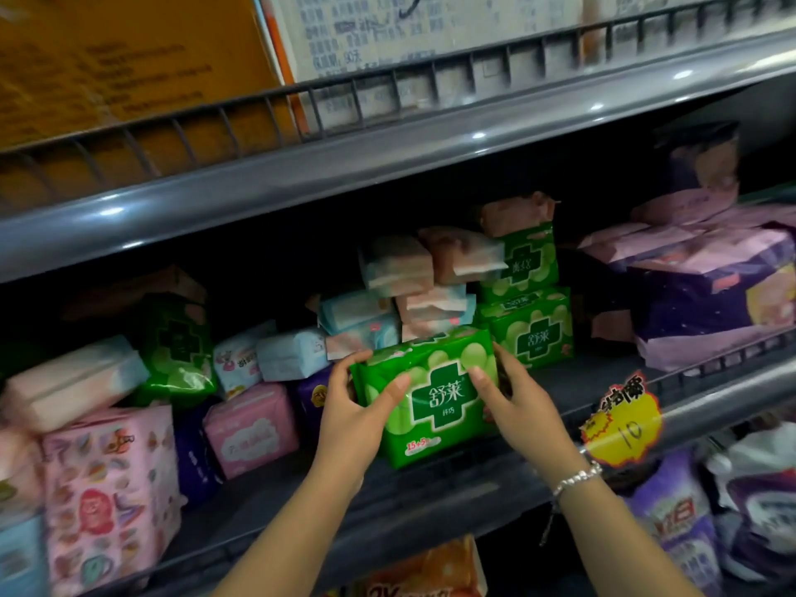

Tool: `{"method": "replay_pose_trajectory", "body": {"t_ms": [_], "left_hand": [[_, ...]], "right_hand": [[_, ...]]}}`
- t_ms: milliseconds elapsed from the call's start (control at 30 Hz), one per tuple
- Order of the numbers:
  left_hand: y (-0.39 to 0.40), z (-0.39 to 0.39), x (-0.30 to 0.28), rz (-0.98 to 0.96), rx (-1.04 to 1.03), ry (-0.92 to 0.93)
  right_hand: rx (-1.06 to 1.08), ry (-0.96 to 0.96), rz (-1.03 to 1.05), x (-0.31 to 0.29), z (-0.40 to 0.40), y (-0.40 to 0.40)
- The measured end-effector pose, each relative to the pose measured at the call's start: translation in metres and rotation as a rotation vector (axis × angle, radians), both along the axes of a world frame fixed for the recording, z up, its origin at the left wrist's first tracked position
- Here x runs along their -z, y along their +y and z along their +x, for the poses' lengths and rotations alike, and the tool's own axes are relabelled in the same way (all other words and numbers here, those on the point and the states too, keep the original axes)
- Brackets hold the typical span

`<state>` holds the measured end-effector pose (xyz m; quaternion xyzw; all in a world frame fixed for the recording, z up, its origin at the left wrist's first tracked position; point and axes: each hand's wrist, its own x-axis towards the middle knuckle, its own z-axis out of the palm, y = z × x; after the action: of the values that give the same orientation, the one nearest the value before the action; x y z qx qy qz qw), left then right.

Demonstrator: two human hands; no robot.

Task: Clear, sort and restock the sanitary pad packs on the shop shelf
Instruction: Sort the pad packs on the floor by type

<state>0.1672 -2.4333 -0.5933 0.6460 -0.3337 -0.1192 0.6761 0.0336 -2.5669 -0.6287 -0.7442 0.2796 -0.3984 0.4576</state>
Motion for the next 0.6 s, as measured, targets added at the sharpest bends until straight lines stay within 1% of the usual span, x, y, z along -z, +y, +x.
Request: {"method": "replay_pose_trajectory", "body": {"t_ms": [67, 133, 233, 300, 333, 433, 533, 600], "left_hand": [[0.003, -0.001, -0.003, -0.008, 0.037, 0.056], [0.003, -0.003, -0.003, 0.001, 0.059, 0.063], [-0.007, -0.016, -0.004, 0.104, -0.003, 0.056], [-0.018, -0.026, -0.01, 0.222, -0.061, -0.024], [-0.024, -0.031, -0.016, 0.263, -0.072, -0.062], [-0.044, -0.036, -0.031, 0.347, -0.049, -0.043], [-0.061, -0.023, -0.02, 0.326, -0.054, -0.052], [-0.064, -0.021, -0.016, 0.294, -0.093, -0.005]], "right_hand": [[-0.027, -0.1, 0.075, -0.004, -0.005, 0.001], [-0.027, -0.141, 0.107, -0.006, -0.009, 0.0], [-0.002, -0.183, 0.184, -0.008, -0.012, 0.002], [0.065, -0.229, 0.211, -0.006, -0.009, 0.003], [0.104, -0.214, 0.185, -0.005, -0.007, 0.003], [0.178, -0.127, 0.132, 0.0, -0.004, -0.009], [0.15, -0.005, 0.108, 0.002, -0.005, -0.019], [0.115, 0.016, 0.112, 0.003, -0.005, -0.023]]}}
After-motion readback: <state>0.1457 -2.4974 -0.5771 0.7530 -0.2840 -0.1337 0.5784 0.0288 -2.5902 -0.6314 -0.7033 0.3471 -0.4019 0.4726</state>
